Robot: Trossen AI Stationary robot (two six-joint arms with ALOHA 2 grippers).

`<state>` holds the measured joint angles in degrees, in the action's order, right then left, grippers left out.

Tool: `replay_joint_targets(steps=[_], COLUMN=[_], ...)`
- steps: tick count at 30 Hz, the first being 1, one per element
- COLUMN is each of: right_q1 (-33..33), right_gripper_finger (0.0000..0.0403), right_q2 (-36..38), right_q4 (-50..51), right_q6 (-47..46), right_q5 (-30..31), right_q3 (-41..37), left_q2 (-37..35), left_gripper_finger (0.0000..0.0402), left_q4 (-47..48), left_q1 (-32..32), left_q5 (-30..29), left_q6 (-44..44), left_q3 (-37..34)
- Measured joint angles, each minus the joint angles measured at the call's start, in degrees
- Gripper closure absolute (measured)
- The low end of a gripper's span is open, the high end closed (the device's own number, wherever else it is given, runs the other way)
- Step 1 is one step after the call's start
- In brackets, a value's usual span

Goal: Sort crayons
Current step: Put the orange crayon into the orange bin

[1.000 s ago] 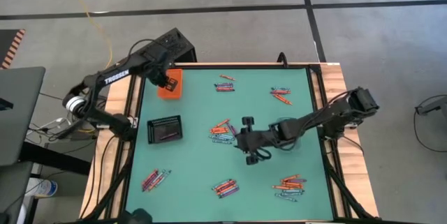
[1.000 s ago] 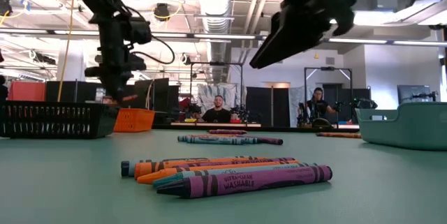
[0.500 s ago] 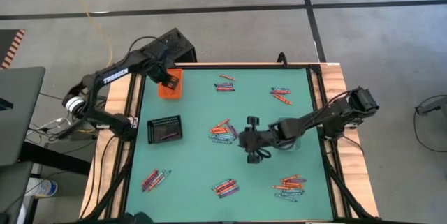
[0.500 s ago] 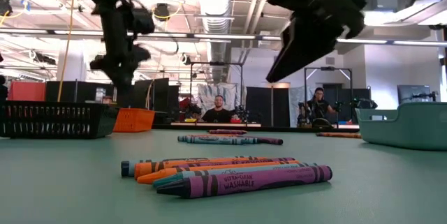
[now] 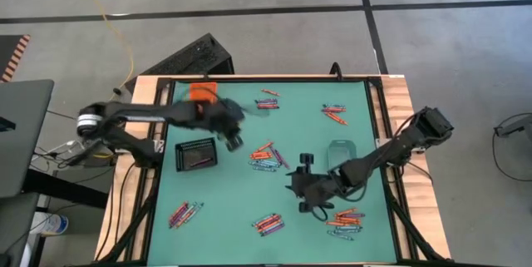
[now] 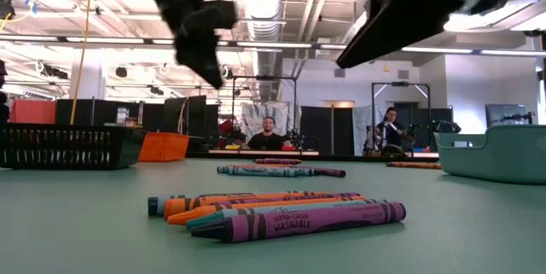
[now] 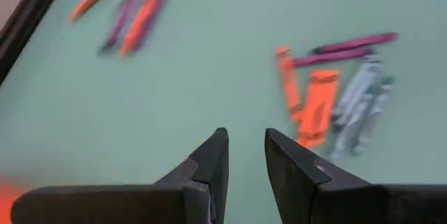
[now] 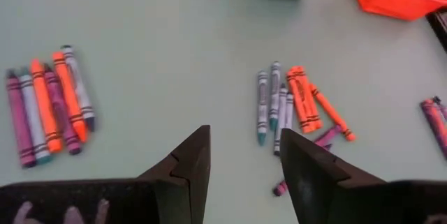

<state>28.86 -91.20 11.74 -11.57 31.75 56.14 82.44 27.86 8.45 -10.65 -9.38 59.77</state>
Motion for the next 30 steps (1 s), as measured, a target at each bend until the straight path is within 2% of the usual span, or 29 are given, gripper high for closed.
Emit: replay_joint_targets(steps=[5,11,17,21,30], right_q1=[3.66,6.82,6.09,5.11,4.55], right_gripper_finger=[0.0235,0.0235,0.0235,0.0235,0.0235], right_q2=[0.02,0.02,0.02,0.02,0.02], right_q4=[-0.88,-2.23,-2.26,-2.3,-2.4], right_q6=[0.02,3.01,3.5,3.49,3.03], right_q5=[0.79,7.49,8.87,8.79,8.67], right_q3=[-0.98,-3.99,-4.02,-4.02,-4.02], left_q2=[9.84,18.41,22.7,24.28,24.48], left_gripper_finger=[0.0319,0.0315,0.0299,0.0294,0.0294], left_q4=[-15.09,-24.85,-25.11,-25.99,-26.95], left_q1=[-5.84,-4.81,-0.59,1.5,1.7], left_q5=[-2.39,-2.2,-0.43,5.18,8.75], left_q6=[5.86,10.92,9.17,7.05,5.45], left_q3=[0.0,0.0,0.0,0.0,0.0])
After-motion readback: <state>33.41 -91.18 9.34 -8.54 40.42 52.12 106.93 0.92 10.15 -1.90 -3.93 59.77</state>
